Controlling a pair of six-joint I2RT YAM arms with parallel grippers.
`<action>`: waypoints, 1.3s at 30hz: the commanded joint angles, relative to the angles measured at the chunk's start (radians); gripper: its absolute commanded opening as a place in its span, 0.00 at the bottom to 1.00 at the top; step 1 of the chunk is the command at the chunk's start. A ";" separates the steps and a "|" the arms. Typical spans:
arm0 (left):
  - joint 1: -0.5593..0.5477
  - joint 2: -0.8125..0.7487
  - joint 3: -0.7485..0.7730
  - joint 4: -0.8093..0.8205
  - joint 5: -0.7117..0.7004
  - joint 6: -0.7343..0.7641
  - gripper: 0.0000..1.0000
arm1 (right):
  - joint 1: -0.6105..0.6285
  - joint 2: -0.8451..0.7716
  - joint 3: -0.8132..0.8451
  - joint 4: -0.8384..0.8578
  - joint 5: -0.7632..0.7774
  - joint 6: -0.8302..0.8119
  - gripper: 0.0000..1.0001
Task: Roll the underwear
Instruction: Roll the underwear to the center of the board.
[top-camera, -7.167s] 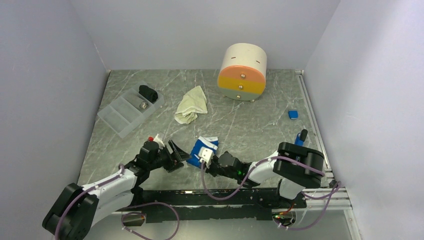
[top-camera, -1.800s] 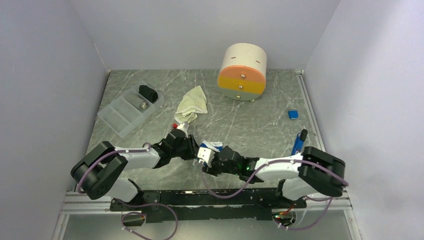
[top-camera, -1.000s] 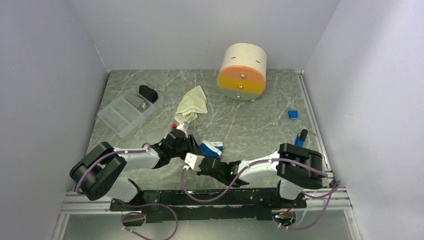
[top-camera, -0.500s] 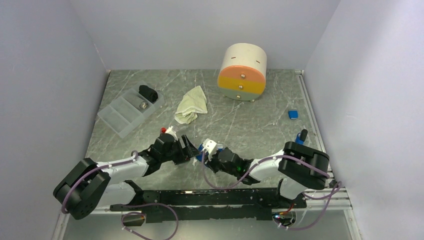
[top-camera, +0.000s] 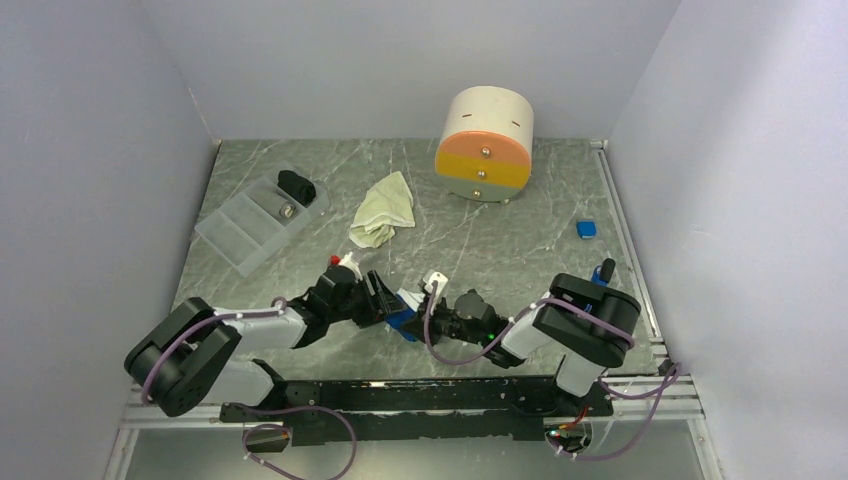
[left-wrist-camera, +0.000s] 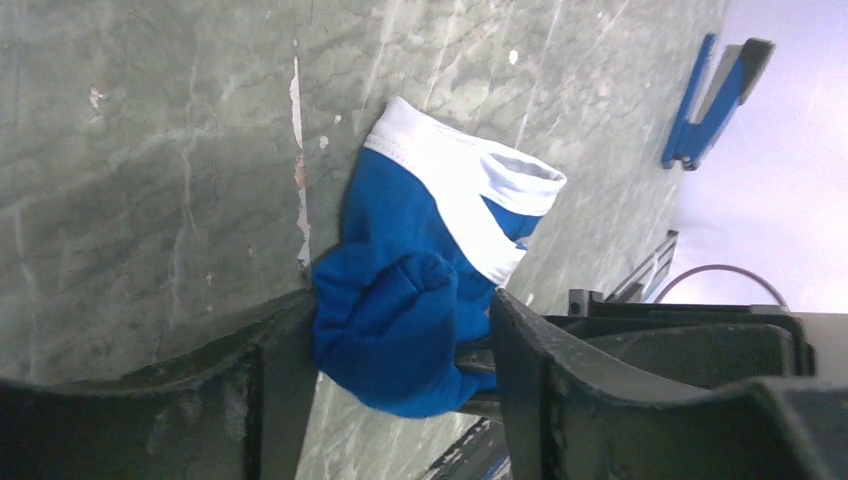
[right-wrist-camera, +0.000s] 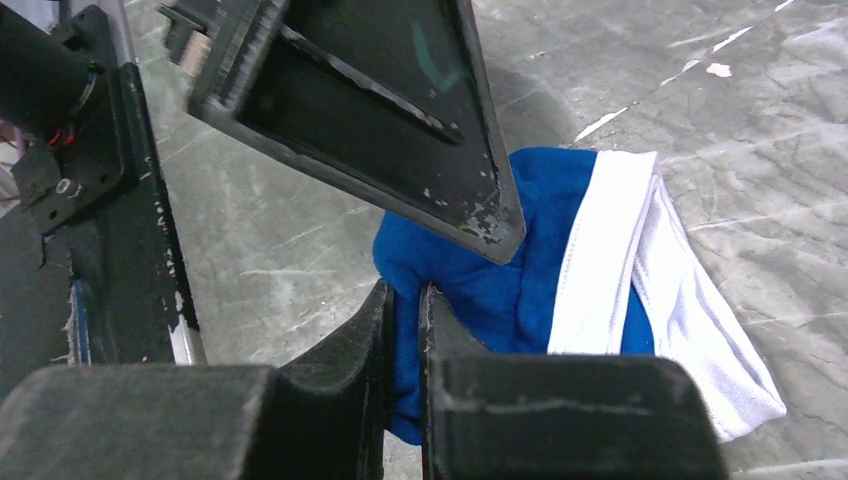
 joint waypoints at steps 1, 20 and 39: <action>-0.012 0.071 0.018 -0.087 0.000 0.025 0.59 | -0.004 0.037 -0.035 0.124 -0.093 0.061 0.10; -0.017 0.025 0.047 -0.201 -0.034 0.083 0.12 | -0.009 -0.484 0.090 -0.493 0.043 -0.108 0.52; -0.020 0.035 0.064 -0.218 -0.045 0.084 0.12 | 0.164 -0.350 0.139 -0.492 0.250 -0.385 0.79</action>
